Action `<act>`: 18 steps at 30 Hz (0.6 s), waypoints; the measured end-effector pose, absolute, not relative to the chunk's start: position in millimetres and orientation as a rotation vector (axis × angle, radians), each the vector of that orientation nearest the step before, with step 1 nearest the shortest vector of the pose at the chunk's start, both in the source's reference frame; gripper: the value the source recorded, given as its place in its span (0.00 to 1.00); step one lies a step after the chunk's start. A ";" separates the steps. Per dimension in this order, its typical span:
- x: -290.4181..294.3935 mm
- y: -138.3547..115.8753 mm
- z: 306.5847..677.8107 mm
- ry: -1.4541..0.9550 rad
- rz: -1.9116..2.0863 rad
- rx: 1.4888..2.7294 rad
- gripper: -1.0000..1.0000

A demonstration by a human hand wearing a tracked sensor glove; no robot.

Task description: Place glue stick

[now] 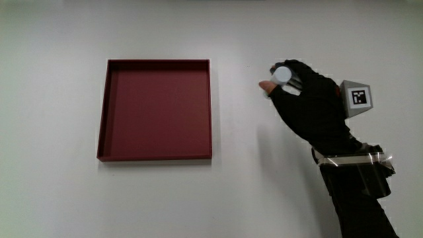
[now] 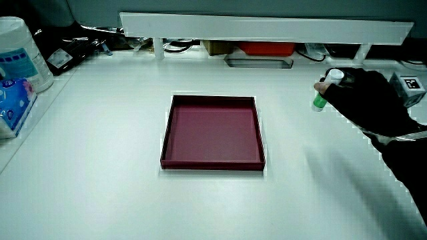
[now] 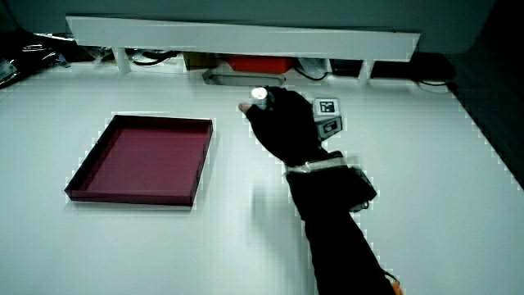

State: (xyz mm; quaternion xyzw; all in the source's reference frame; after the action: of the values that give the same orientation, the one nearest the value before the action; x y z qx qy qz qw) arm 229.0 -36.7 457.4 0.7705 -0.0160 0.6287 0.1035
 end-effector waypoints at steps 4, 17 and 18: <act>245.9 -34.4 482.2 0.062 1.836 2.306 0.50; 256.1 -27.4 539.6 0.250 1.730 2.289 0.50; 255.7 -26.7 542.6 0.252 1.734 2.281 0.50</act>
State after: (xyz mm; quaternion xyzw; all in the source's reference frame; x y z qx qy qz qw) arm 255.7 -26.7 542.6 0.7860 0.0870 0.5976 0.1324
